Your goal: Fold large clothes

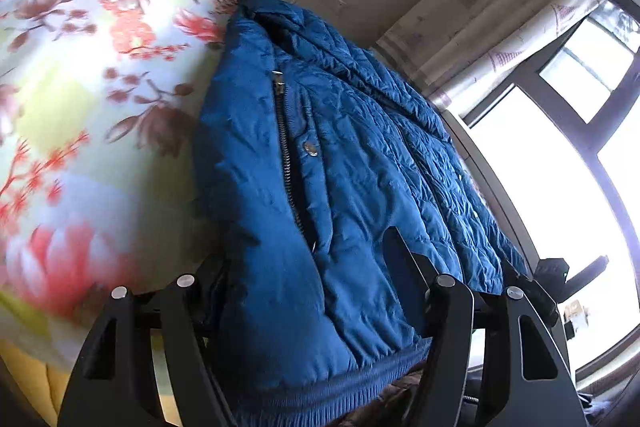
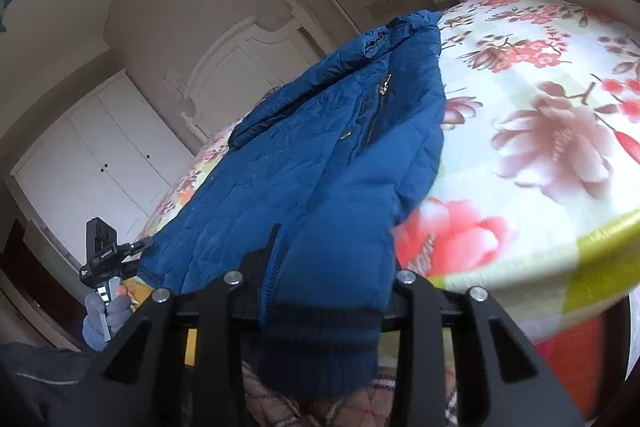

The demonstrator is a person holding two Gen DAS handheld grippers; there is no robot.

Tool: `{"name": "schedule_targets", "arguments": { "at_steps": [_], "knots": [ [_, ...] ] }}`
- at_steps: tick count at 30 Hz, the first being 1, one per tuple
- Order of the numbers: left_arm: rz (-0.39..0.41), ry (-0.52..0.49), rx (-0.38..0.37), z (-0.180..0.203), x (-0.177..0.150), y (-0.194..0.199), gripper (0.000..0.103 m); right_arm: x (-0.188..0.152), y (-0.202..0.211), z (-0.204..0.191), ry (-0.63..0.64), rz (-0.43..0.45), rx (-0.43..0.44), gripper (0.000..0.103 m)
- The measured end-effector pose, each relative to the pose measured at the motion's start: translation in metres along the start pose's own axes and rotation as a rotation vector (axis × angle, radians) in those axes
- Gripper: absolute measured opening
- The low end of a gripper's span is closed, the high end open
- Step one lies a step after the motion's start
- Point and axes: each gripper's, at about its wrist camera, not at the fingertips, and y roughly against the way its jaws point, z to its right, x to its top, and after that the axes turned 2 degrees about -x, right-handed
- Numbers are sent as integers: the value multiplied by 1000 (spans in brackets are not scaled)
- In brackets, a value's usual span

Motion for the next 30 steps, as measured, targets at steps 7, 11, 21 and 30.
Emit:
{"name": "schedule_targets", "arguments": {
  "at_steps": [7,11,21,30],
  "knots": [
    [-6,37,-75,-5,-26,24,12,-10,11,3,-34,39,-32,16],
    [98,61,-209,13,-48,85,12,-17,35,-3,-42,65,-1,13],
    [241,145,-435,44,5,173,13,-1,162,-111,157,173,224,14],
    [62,424,-109,-17,169,-33,17,167,-7,-62,-169,91,82,19]
  ]
}}
